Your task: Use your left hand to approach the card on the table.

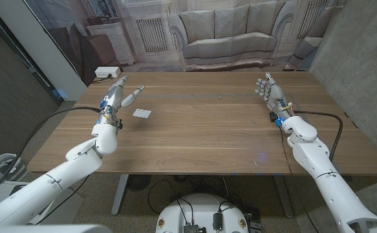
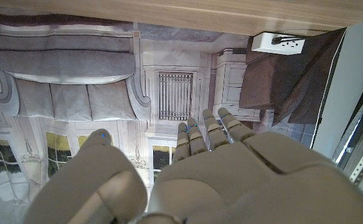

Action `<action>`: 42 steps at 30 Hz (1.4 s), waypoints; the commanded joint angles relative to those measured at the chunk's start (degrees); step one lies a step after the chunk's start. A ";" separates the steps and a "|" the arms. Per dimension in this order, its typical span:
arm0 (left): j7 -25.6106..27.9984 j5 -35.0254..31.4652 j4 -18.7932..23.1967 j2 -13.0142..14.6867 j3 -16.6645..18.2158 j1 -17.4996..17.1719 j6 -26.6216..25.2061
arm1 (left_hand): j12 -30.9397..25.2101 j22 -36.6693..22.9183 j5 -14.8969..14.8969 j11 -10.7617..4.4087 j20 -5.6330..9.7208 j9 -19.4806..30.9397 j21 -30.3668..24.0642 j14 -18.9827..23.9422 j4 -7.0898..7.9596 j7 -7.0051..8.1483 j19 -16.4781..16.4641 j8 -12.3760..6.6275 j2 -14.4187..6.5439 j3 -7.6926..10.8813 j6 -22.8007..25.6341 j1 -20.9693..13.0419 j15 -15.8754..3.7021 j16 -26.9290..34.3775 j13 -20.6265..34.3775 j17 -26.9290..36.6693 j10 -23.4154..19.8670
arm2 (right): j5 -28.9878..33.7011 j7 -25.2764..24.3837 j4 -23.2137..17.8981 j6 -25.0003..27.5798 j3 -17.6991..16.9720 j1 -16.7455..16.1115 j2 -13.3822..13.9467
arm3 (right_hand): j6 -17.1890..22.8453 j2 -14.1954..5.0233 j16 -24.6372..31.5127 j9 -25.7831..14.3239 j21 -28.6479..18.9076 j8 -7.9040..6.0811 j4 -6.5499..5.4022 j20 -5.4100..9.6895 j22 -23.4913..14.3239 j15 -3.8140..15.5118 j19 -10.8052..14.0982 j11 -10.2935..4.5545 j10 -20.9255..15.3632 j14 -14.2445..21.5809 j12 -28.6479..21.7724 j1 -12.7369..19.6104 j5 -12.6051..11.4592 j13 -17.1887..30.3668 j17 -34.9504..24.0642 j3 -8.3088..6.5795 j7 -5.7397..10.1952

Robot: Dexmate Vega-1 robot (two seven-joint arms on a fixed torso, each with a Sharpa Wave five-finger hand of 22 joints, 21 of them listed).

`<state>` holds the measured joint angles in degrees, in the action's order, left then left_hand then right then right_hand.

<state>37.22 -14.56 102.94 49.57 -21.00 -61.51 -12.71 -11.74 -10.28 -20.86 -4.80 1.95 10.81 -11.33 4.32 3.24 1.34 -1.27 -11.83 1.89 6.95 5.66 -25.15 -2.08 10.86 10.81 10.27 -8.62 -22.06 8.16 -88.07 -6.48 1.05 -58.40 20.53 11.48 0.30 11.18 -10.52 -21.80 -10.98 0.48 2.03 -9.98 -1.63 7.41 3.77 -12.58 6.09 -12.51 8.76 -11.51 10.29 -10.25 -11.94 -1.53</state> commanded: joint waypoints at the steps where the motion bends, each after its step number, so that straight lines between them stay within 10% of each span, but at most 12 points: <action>1: -1.40 -3.72 2.79 1.14 -2.27 1.40 -9.79 | -0.14 -0.09 -0.28 -0.11 2.22 0.10 0.02 -0.38 -0.34 -0.02 0.67 -0.09 -0.18 0.06 0.51 -0.64 -1.45 -0.31 0.07 0.16 -0.27 | 0.14 -1.20 -0.69 0.09 -0.39 -0.81 0.15 | 0.67 0.02 -0.34 -0.22 0.42 -0.23 -0.05 1.39 -0.25 0.13 0.44 0.06 -0.42 0.41 0.17 -0.22 -0.14 0.20 -0.18 0.14 -0.01; 42: -11.96 -5.84 6.41 2.85 -9.33 9.61 -28.82 | 0.12 -0.15 -0.59 -0.10 1.86 0.13 -0.03 -1.71 -0.72 -0.30 1.30 -0.14 -0.52 -0.22 1.18 -1.70 -1.18 -0.26 0.09 0.18 0.52 | -0.67 -3.03 -1.24 -1.04 -1.45 -2.08 -0.66 | 1.12 -0.15 -0.62 -0.22 1.61 -0.31 0.14 1.35 -0.33 0.07 0.07 0.35 -0.31 -0.34 0.35 -0.34 -0.19 0.21 -0.19 0.39 0.28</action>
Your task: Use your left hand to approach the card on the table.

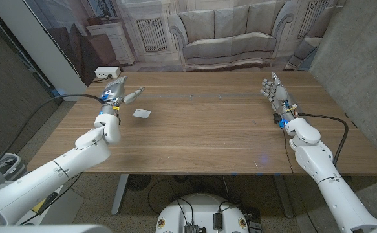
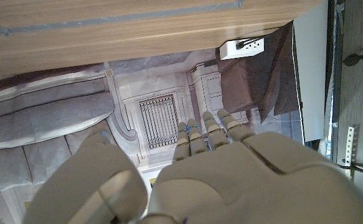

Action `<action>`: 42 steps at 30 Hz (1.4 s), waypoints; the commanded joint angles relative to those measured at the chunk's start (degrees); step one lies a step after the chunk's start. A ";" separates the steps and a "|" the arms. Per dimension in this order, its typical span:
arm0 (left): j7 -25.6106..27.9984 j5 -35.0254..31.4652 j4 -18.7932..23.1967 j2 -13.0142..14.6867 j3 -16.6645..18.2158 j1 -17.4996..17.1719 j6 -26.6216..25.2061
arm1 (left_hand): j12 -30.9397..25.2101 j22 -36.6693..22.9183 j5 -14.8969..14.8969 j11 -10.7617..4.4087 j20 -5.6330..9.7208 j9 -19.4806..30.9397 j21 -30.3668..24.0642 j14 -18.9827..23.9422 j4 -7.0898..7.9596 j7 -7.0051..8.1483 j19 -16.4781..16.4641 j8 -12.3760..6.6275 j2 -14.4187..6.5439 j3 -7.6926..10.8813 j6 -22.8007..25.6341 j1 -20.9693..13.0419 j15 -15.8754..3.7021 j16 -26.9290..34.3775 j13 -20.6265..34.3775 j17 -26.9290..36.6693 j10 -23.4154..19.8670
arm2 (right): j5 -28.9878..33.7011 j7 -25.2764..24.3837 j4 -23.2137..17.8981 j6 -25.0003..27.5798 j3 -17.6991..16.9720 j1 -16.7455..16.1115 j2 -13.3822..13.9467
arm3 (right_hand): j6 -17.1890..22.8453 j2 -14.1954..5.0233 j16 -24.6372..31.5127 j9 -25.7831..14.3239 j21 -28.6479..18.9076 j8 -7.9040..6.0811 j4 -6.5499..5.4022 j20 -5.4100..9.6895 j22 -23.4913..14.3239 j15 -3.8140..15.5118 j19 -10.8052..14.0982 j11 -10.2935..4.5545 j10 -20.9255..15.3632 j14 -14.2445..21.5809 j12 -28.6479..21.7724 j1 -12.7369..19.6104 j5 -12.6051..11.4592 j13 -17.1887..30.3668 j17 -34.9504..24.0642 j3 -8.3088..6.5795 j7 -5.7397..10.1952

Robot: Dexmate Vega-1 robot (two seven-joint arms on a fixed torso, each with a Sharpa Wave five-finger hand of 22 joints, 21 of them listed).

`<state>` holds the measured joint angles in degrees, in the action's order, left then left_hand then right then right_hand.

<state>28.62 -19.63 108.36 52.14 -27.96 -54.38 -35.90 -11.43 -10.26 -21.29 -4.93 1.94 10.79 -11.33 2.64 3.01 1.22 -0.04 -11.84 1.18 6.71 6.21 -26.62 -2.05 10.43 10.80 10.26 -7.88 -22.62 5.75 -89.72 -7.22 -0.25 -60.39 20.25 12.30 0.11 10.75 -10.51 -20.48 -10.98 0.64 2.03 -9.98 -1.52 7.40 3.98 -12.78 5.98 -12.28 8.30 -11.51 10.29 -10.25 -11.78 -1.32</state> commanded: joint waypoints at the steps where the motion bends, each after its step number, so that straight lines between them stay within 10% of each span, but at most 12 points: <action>1: -3.68 -0.73 1.15 0.28 -2.51 2.65 -6.21 | -0.20 -0.16 -0.16 0.06 1.88 0.14 -0.05 -0.01 -0.49 -0.27 0.05 -0.15 0.18 0.01 0.71 -0.25 -1.21 0.19 0.10 0.18 -0.24 | -0.13 -0.70 0.40 -0.29 -0.18 -0.08 -0.41 | 0.34 0.02 -0.20 -0.23 0.32 -0.32 -0.02 1.35 -0.33 -0.10 0.09 0.04 0.00 -0.24 0.16 0.12 -0.19 0.22 -0.19 0.23 0.05; 42: -13.42 0.10 -6.90 -2.85 -10.76 12.03 -4.48 | -0.27 -0.16 -0.09 0.38 2.23 0.15 -0.16 0.29 -0.56 -0.28 0.06 -0.10 0.06 -0.44 1.19 -0.63 -1.04 0.36 0.10 0.18 -0.50 | 0.64 -2.04 -0.81 0.57 0.35 0.19 -0.34 | 0.62 -0.22 -0.04 -0.26 1.20 -0.32 0.26 1.20 -0.37 -0.21 0.47 0.19 -0.31 -0.04 0.09 0.20 -0.17 0.24 -0.17 0.38 0.41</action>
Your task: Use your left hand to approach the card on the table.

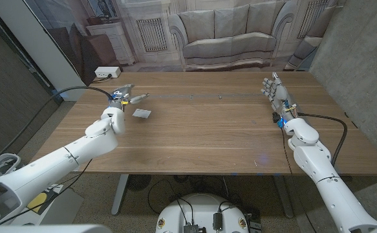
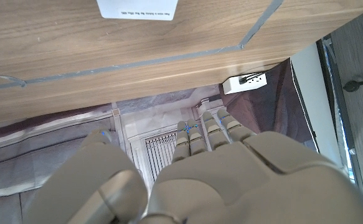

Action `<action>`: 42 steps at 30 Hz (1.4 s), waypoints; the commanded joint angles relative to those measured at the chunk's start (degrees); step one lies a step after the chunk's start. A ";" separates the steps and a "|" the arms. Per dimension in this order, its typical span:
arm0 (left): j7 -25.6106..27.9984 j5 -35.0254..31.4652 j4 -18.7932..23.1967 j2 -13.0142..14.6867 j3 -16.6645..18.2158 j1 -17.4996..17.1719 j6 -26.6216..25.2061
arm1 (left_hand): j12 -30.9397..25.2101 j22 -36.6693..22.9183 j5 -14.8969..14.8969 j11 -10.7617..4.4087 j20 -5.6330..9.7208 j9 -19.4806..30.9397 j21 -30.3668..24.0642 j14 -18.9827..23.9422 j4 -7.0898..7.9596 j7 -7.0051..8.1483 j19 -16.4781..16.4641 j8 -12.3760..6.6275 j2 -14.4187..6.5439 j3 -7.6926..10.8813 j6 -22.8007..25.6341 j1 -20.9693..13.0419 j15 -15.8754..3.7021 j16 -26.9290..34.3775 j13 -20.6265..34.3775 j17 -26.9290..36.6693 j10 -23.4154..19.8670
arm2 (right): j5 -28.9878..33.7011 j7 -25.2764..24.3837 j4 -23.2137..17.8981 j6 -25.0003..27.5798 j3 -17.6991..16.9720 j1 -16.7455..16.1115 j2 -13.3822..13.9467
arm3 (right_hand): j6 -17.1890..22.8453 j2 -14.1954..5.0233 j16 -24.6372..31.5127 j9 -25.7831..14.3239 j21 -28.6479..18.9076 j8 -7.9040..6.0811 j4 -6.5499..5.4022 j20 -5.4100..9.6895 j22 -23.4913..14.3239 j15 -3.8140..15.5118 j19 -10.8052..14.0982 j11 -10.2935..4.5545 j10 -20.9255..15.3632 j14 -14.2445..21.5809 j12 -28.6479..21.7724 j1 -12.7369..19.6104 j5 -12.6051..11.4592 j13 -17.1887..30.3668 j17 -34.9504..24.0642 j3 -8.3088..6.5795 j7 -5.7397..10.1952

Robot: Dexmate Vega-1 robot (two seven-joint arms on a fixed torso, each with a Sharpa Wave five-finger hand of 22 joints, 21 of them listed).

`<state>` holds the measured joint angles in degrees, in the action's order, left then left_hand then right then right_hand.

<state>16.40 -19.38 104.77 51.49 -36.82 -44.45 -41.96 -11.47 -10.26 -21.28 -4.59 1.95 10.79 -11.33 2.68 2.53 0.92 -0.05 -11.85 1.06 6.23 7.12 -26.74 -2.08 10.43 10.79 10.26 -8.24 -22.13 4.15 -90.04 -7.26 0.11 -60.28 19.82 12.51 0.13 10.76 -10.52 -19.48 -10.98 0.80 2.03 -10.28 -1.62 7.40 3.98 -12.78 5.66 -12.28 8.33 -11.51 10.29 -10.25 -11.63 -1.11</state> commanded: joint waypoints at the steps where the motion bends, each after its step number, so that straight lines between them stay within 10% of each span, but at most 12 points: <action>1: -1.20 -0.15 -3.31 -2.21 -1.90 2.10 1.58 | -0.24 -0.17 -0.09 -0.04 2.22 0.15 -0.15 0.22 -0.09 0.02 0.08 -0.09 0.18 0.04 0.28 -0.52 -0.99 0.34 0.10 0.18 -0.17 | 0.16 -0.42 -0.48 0.60 0.00 0.09 0.08 | 0.41 -0.24 -0.04 -0.26 0.20 -0.32 0.11 1.21 -0.07 -0.11 0.49 0.17 -0.31 0.28 0.09 0.17 -0.17 0.24 -0.17 0.22 0.22; 42: 0.01 3.25 -7.52 -4.08 -2.62 1.94 2.67 | -0.43 -0.19 0.14 -0.07 1.79 0.17 -0.22 0.49 -0.07 0.10 0.12 -0.08 -0.15 -0.30 0.74 -0.82 -0.84 0.41 0.11 0.19 -0.82 | 0.12 0.35 0.46 0.78 0.14 0.23 -0.27 | 0.48 -0.52 0.00 -0.30 1.07 -0.27 0.36 1.13 -0.11 -0.30 0.99 0.06 -0.42 0.45 0.11 0.18 -0.11 0.26 -0.18 0.39 0.37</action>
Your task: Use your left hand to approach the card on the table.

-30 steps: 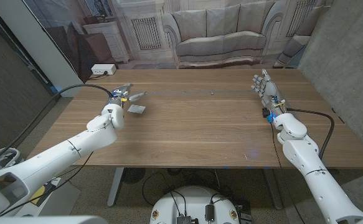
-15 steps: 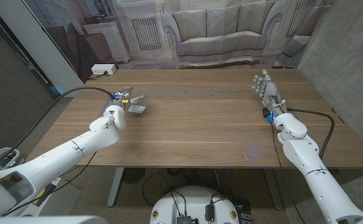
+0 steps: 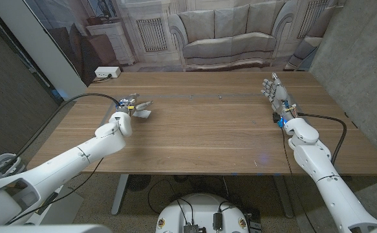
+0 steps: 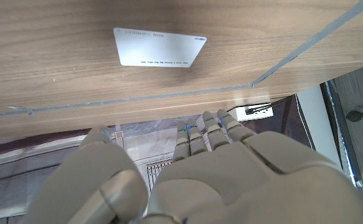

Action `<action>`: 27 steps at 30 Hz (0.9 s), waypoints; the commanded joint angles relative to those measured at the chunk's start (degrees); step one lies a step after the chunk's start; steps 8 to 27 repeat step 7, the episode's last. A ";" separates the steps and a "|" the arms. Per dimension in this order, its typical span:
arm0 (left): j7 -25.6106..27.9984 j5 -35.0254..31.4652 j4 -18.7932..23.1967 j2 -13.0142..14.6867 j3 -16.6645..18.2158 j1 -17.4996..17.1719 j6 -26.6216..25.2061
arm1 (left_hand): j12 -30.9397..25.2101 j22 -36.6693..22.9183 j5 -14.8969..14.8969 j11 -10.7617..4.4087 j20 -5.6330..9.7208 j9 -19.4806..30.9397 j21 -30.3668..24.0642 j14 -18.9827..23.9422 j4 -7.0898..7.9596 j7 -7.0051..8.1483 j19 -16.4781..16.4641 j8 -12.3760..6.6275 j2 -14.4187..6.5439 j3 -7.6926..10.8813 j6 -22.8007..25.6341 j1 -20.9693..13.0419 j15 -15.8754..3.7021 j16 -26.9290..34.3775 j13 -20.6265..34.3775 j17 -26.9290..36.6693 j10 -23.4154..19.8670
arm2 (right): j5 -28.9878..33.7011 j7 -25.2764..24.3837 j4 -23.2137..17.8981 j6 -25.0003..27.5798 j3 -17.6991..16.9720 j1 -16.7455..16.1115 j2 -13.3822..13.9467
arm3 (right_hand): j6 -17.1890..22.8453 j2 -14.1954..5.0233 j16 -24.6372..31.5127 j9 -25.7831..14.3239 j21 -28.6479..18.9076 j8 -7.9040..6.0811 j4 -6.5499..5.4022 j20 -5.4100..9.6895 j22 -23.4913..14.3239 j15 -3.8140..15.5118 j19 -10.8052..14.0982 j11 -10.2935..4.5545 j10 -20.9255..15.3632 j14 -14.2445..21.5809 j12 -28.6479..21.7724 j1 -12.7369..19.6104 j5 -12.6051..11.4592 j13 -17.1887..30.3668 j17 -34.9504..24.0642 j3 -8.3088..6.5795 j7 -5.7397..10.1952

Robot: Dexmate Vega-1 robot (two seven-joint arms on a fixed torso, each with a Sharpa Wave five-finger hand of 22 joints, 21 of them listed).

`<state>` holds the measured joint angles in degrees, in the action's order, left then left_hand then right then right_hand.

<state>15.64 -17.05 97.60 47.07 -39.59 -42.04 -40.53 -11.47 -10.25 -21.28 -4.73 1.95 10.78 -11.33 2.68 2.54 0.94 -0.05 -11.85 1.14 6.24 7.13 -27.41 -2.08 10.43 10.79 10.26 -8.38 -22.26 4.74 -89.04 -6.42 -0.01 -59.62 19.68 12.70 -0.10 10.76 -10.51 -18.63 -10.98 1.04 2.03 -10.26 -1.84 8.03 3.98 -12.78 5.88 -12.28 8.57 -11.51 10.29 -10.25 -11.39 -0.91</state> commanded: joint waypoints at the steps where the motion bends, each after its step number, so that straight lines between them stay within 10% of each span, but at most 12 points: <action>1: 0.74 0.99 -0.51 0.11 0.12 -0.33 0.99 | -0.42 -0.19 0.15 0.05 1.75 0.17 -0.22 0.56 -0.07 0.06 0.14 -0.08 -0.24 -0.32 0.73 -0.16 -0.87 0.44 0.11 0.19 -0.68 | 0.28 -0.22 -0.66 -0.06 0.24 -0.54 -0.05 | 0.30 -0.30 0.01 -0.30 0.24 -0.28 0.13 1.11 -0.13 -0.03 0.35 0.13 -0.42 0.25 0.11 -0.06 -0.11 0.26 -0.18 0.15 0.19; 27: 0.64 0.99 -1.46 -0.73 -0.39 0.44 1.26 | -0.39 -0.20 0.21 -0.06 1.71 0.17 -0.20 0.59 -0.05 0.07 0.22 -0.11 -0.33 -0.37 0.91 -0.19 -0.94 0.44 0.11 0.20 -0.66 | 0.40 -0.72 -2.06 0.72 -0.13 -1.40 0.35 | 0.30 -0.33 0.00 -0.30 0.34 -0.27 0.17 1.12 -0.13 -0.07 0.44 0.08 -0.46 0.26 0.10 -0.04 -0.11 0.27 -0.17 0.17 0.26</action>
